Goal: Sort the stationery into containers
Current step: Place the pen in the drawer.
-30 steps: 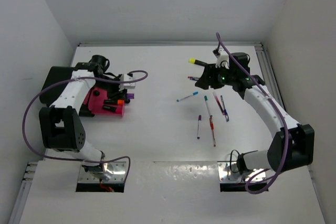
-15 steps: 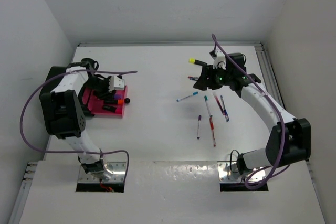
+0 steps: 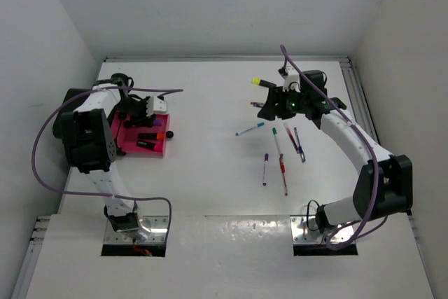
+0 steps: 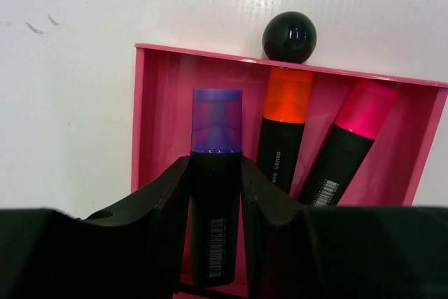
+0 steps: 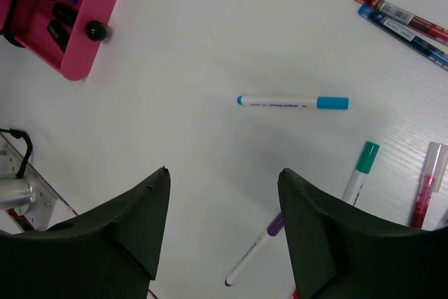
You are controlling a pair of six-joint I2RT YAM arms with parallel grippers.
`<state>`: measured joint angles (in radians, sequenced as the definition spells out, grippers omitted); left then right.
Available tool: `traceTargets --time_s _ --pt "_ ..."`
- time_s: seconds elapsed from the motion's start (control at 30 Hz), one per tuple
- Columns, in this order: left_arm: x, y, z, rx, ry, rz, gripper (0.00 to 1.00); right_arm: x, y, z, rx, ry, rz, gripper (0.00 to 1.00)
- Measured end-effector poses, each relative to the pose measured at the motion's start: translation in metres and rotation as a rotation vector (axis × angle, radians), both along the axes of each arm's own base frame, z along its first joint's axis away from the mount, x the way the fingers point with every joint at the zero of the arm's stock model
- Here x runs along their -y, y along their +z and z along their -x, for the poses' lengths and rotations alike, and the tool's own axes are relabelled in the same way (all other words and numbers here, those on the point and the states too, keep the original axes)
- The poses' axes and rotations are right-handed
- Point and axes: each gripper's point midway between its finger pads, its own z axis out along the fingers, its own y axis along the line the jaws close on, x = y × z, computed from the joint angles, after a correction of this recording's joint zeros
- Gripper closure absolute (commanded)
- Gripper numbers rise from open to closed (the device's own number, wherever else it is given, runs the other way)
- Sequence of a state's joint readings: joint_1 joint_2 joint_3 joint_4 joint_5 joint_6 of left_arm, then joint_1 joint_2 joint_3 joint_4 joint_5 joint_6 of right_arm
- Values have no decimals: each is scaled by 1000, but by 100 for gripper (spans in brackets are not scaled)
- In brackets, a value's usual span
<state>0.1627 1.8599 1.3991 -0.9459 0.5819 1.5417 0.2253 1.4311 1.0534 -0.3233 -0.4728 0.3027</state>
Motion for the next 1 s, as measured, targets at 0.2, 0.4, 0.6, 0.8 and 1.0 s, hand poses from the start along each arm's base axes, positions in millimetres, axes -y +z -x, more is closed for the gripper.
traceTargets --time_s 0.2,0.4,0.6,0.8,1.0 --pt "-1 -4 -2 -6 10 -4 57 2 -7 -4 -1 1 25 37" --pt "1 1 -5 -2 23 4 46 9 -10 -22 36 -15 92 39" --pt "6 16 -15 22 29 27 45 15 0 -57 115 -21 167 43" --pt "24 69 -34 112 65 138 45 24 1 -106 207 -14 258 47" --pt "74 141 -23 203 50 287 41 41 -35 -165 245 18 375 33"
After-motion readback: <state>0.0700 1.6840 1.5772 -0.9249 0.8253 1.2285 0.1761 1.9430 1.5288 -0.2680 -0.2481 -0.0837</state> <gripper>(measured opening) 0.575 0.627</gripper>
